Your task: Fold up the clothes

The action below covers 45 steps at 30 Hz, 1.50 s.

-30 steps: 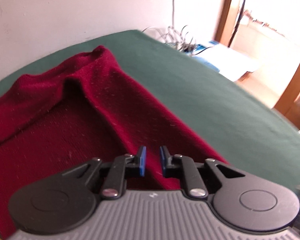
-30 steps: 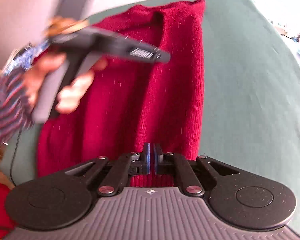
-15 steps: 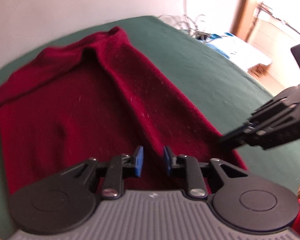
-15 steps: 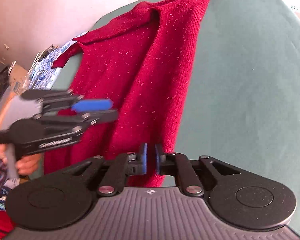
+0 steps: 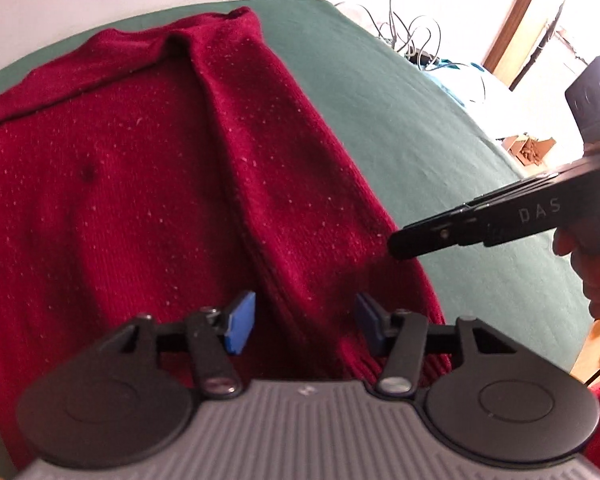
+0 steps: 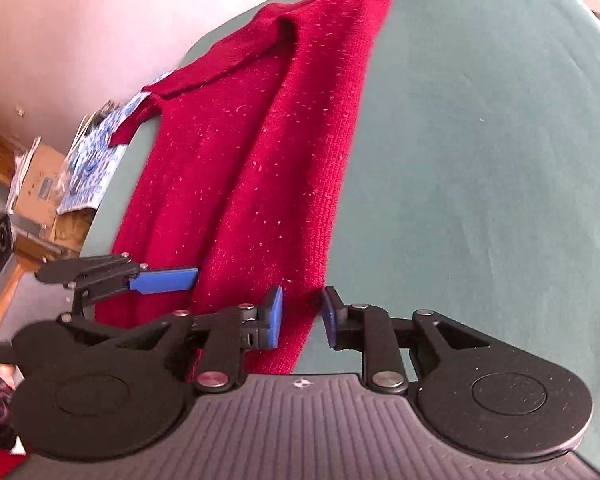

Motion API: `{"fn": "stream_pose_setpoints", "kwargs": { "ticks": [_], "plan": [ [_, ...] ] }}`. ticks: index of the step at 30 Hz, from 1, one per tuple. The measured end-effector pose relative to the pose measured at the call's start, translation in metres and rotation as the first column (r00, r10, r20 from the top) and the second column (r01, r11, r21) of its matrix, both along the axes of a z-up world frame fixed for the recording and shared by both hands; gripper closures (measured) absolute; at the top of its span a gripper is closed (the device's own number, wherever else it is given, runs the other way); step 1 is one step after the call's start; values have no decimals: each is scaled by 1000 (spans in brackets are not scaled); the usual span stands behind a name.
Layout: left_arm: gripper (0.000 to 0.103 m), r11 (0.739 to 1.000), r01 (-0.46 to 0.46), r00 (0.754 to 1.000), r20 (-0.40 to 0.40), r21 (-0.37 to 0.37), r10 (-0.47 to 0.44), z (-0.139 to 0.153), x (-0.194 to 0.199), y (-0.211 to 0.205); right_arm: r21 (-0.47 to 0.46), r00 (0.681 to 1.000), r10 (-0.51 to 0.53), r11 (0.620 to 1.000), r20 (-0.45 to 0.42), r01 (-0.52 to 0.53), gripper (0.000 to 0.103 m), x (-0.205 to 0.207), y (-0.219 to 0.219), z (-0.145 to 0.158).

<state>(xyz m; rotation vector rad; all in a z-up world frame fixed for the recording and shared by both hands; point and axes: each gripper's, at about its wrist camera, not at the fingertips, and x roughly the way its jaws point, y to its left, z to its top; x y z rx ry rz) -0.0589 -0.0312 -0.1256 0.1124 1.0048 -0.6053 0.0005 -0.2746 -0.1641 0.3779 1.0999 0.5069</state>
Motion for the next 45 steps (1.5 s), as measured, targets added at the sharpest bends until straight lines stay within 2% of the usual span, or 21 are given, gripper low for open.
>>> {"fn": "stream_pose_setpoints", "kwargs": {
  "ticks": [1,2,5,7,8,9,10,12,15,16,18,21,24,27,29,31,33,34,36,40,45],
  "plan": [
    [80,1000,-3,1000,8,-2,3,-1,0,3,2,1000,-3,1000,-2,3,96,1,3,-2],
    [87,1000,-5,1000,20,0,5,-2,0,5,4,1000,-9,1000,-5,9,96,2,5,-4],
    [87,1000,7,1000,15,-14,-7,-4,1,15,25,998,-47,999,-31,48,97,0,-1,-6],
    [87,999,38,999,32,18,-39,-3,0,12,-1,999,-34,999,-23,34,100,-1,0,-3],
    [87,998,55,998,41,40,-56,-2,0,9,-19,1000,-24,1000,-17,24,97,-1,3,-1],
    [87,997,62,996,57,48,-65,2,1,6,-38,1000,-17,999,2,17,86,1,4,3],
    [87,996,68,995,75,52,-71,7,3,3,-47,999,-24,999,41,26,82,2,2,9],
    [86,997,64,991,119,43,-68,15,8,-2,-59,993,-62,996,100,68,82,15,3,18],
    [86,998,61,990,130,20,-63,15,25,-13,-76,990,-78,993,118,87,77,44,12,12],
    [86,997,70,989,130,26,-72,13,29,-18,-92,991,-78,992,113,88,78,51,15,8],
    [85,995,82,991,102,60,-88,1,37,-24,-106,990,-87,990,109,98,93,58,14,4],
    [84,996,81,991,104,40,-85,-4,37,-14,-82,993,-87,992,82,94,94,57,6,3],
    [86,995,92,991,89,38,-95,2,43,-12,-112,990,-86,989,115,99,82,57,4,9],
    [86,993,122,987,109,3,-121,9,52,-21,-118,980,-47,990,196,71,85,65,16,15],
    [86,990,144,983,119,-13,-141,11,59,-30,-109,980,1,994,201,21,87,74,28,12],
    [86,985,171,981,89,-11,-170,1,62,-38,-135,975,44,991,216,-15,89,82,37,8],
    [84,982,189,979,77,-2,-188,-8,60,-40,-143,970,64,989,235,-30,96,92,37,5],
    [83,982,191,978,85,-2,-190,-9,58,-38,-137,969,60,990,239,-28,100,99,33,4],
    [83,981,195,976,102,-2,-194,-12,55,-35,-109,971,18,994,240,8,101,117,22,2],
    [83,978,206,976,76,-33,-203,-13,58,-27,-38,971,-53,997,234,63,103,159,10,-2],
    [82,965,256,967,40,-63,-254,-9,41,-22,-59,958,-69,994,278,89,103,207,11,-2]
  ]
}}
